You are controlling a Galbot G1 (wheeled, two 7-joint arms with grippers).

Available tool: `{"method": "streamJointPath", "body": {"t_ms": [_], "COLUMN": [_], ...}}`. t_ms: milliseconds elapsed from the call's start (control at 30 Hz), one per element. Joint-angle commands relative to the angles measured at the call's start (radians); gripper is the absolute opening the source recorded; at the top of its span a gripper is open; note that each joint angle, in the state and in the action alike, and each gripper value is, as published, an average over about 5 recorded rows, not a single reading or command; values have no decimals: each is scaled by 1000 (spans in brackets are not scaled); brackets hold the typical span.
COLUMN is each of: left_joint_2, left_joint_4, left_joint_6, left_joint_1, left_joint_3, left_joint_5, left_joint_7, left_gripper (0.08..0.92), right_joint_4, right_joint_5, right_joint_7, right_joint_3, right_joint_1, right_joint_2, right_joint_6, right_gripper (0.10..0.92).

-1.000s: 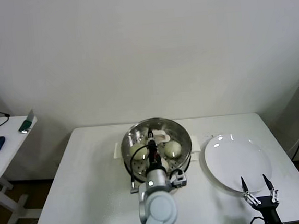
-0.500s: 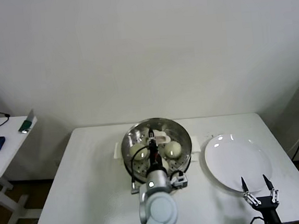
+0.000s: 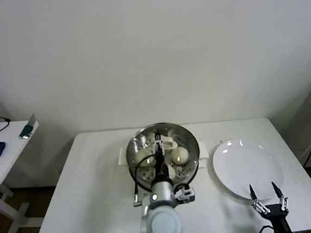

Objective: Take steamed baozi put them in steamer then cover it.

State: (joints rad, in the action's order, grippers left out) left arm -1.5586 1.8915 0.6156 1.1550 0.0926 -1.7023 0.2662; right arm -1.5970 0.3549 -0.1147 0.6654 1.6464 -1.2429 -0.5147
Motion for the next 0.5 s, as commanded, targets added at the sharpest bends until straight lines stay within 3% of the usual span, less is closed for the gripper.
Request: {"method": "streamJointPath", "body": {"t_ms": [33, 200, 367, 500], "left_joint_2": [95, 136, 166, 194], "left_joint_4": [204, 309, 334, 335], "left_joint_6": [-35, -113, -284, -443], "left_joint_1": [61, 141, 186, 245], "left_joint_3": [-19, -107, -252, -401], "left_joint_5": [274, 595, 990, 1280], "left_joint_7": [-56, -162, -328, -389], "left_gripper": [700, 809, 822, 823], "right_joint_4": [3, -19, -58, -82], "right_joint_5": [8, 54, 59, 64], "right_joint_7": [5, 75, 92, 102], "right_joint_3": [-4, -22, -19, -11], "right_joint_1": [-3, -5, -4, -11], "right_joint_2": [2, 0, -2, -5], "right_joint_6": [16, 44, 21, 17], "right_gripper": [823, 823, 823, 823]}}
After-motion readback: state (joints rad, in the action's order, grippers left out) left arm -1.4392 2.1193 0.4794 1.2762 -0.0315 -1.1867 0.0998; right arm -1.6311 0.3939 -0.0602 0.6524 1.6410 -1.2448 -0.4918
